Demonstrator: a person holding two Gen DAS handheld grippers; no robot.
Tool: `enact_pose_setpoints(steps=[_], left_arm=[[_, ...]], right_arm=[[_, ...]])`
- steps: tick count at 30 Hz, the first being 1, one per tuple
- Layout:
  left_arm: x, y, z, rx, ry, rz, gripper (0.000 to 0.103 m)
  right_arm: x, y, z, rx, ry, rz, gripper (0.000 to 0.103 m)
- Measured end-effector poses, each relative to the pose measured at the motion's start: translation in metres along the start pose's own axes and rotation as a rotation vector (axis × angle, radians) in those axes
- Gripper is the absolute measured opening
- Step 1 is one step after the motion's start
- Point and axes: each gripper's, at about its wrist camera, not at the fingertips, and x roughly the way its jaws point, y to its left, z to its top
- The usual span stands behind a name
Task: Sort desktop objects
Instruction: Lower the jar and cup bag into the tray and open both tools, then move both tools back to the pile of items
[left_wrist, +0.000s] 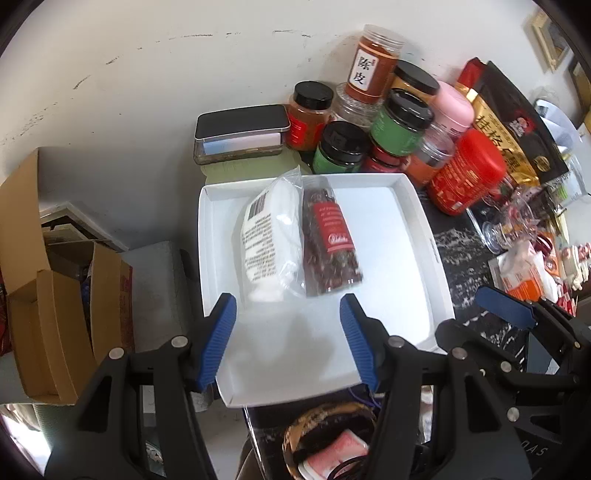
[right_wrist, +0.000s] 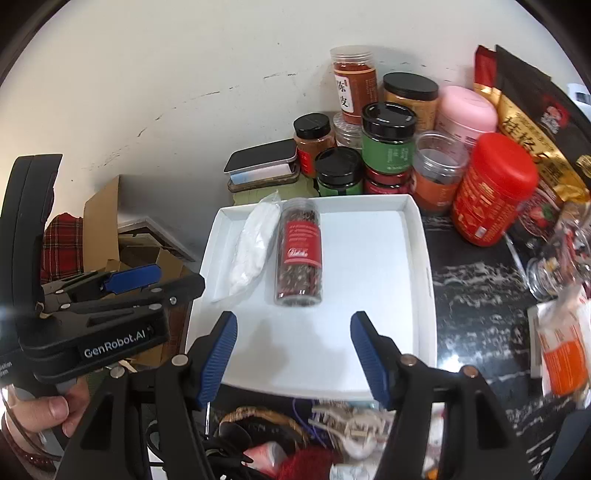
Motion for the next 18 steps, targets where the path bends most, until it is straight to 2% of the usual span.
enact_pose_setpoints(steps=[18], left_arm=[[-0.047,-0.032,-0.061,0.088,-0.001,-0.004,0.057]], right_arm=[[-0.062,0.003,-0.067,0.042,-0.036,0.007,0.065]])
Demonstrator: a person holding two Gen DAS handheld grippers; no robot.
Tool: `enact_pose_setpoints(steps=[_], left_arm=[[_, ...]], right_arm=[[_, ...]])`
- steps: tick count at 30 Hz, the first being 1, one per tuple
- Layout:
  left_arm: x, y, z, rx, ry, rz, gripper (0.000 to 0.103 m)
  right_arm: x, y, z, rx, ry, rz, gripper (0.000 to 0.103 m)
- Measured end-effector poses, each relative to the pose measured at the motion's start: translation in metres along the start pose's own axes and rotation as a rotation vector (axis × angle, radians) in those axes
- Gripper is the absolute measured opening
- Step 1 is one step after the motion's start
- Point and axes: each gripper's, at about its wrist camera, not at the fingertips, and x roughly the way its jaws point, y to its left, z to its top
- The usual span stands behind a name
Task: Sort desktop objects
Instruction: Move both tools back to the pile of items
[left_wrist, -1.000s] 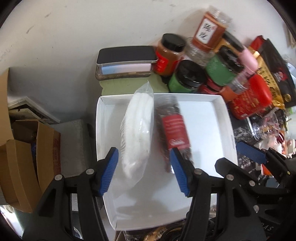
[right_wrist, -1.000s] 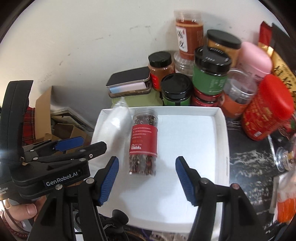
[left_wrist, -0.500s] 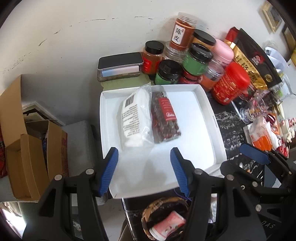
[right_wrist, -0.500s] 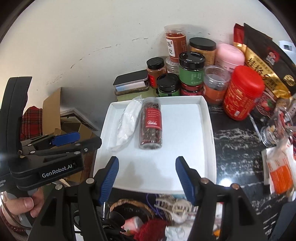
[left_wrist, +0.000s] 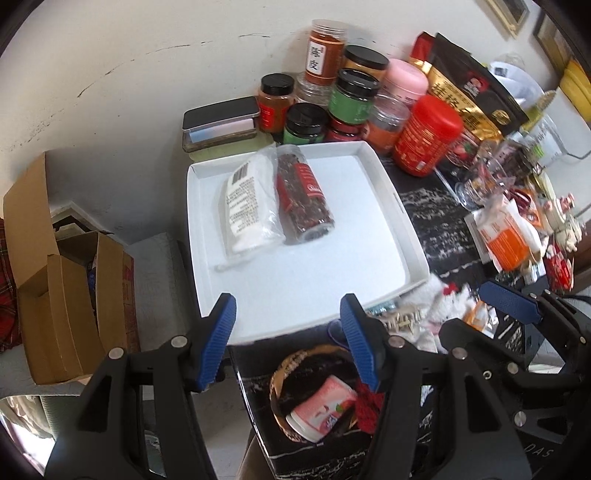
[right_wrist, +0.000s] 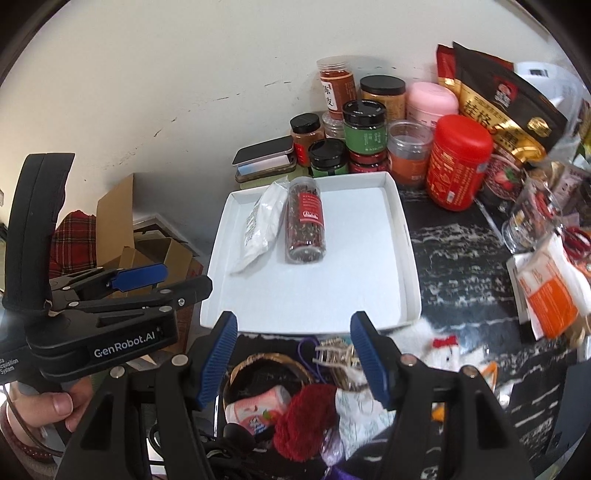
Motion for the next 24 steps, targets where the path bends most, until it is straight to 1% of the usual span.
enact_pose_setpoints(steps=[4,10,24], left_arm=[[-0.008,-0.011,-0.014,0.025,-0.005,0.012,0.057],[-0.013,-0.026,-0.032,0.052,-0.004,0.001,0.057],[-0.014,-0.065,-0.067,0.13,0.031,-0.031,0.057]], right_arm=[[-0.01,-0.005,-0.016,0.01,0.0,-0.009,0.065],[-0.026,-0.013,-0.042,0.029,-0.01,-0.021,0.065],[-0.039,-0.034,-0.098,0.102,0.037,-0.03,0.065]])
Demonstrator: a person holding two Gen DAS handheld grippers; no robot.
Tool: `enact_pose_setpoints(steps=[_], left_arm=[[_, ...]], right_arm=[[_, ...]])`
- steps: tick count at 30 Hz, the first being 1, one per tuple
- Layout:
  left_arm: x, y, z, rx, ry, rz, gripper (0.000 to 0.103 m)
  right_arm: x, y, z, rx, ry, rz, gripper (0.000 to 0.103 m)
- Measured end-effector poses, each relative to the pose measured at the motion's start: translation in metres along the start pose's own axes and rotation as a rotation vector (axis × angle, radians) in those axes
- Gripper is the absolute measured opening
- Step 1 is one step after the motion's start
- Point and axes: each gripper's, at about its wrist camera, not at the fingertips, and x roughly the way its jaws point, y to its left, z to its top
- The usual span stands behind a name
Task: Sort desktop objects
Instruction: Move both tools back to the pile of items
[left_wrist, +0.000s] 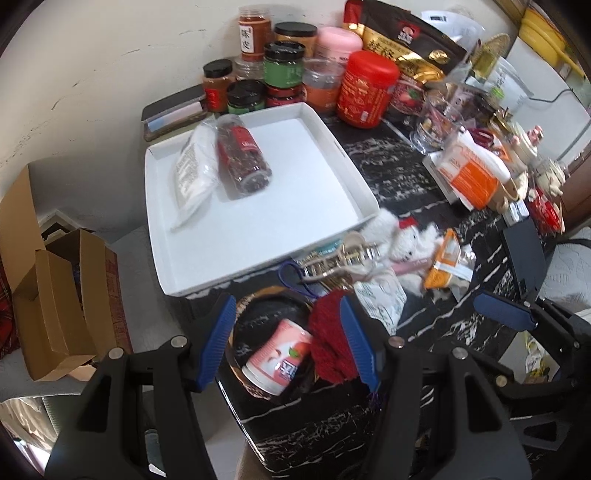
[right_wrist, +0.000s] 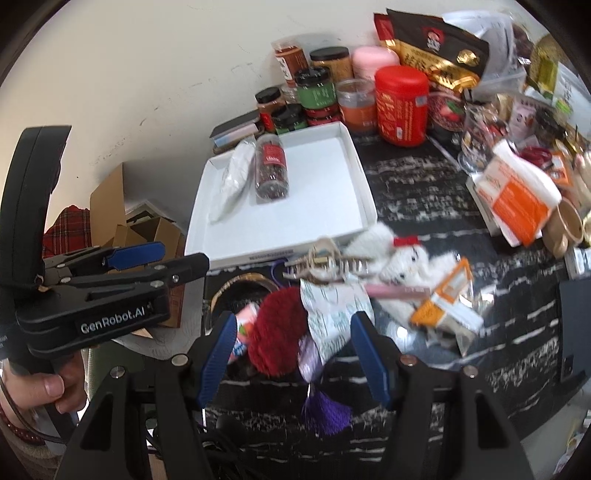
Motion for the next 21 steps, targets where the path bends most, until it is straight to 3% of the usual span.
enact_pose_setpoints(steps=[13,21], left_arm=[[0.048,-0.017,-0.038,0.013,0.118,-0.028,0.057],[0.086,-0.021,-0.051,-0.003,0.185,-0.065,0.057]], right_arm=[[0.02,-0.034,-0.055,0.106,0.051,0.005,0.067],[0.045,-0.042,-0.061,0.086,0.062,-0.008,0.068]])
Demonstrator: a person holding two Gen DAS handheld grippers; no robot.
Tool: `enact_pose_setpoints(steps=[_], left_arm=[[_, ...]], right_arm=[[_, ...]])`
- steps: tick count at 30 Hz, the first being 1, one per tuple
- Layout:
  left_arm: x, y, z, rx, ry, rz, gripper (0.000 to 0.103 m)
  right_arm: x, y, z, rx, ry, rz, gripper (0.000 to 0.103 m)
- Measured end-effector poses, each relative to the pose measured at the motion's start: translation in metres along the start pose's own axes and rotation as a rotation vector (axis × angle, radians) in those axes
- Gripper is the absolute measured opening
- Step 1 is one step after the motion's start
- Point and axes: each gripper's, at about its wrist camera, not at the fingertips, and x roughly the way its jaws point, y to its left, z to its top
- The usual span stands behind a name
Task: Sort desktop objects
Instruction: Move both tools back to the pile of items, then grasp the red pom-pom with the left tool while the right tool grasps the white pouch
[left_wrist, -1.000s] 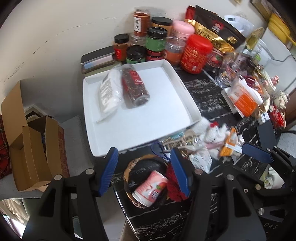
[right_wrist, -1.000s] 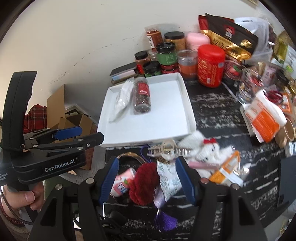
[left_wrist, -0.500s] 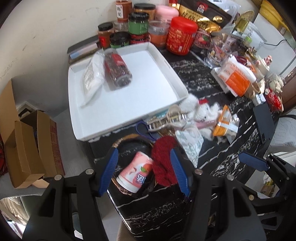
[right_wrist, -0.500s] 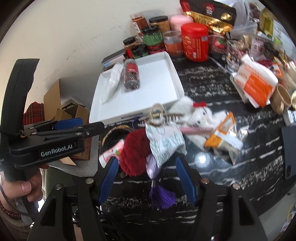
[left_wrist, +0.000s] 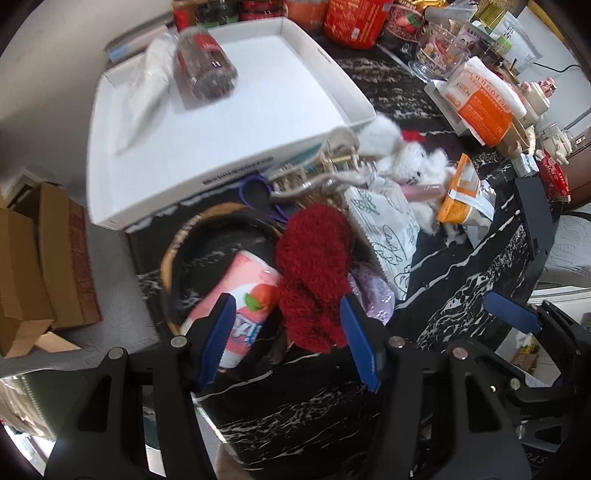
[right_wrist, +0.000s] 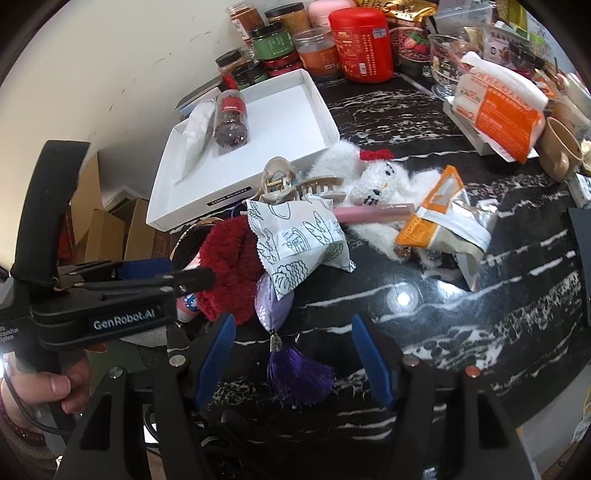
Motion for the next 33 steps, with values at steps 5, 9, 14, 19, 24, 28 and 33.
enact_pose_setpoints(steps=[5,9,14,19,24,28,33], left_arm=[[0.015,-0.003,0.004,0.016,0.013,-0.013,0.059],[0.022,-0.007,0.008,0.038,0.024,-0.034,0.064],[0.025,-0.009,0.015,0.074,0.011,-0.022,0.07],[0.031,-0.01,0.025,0.124,0.017,0.017,0.078],[0.04,-0.008,0.033,0.171,0.049,0.04,0.079],[0.054,0.002,0.036,0.123,0.114,-0.037,0.079],[0.058,0.004,0.035,0.134,0.108,-0.039,0.078]], right_arm=[[0.017,-0.002,0.008,-0.032,0.003,-0.023,0.071],[0.03,-0.005,0.016,-0.063,0.014,-0.028,0.071],[0.04,-0.008,0.026,-0.131,0.028,0.015,0.072],[0.051,-0.007,0.037,-0.216,0.033,0.045,0.075],[0.065,-0.007,0.045,-0.266,0.05,0.059,0.079],[0.074,-0.008,0.051,-0.316,0.051,0.065,0.082],[0.085,-0.012,0.055,-0.359,0.052,0.098,0.088]])
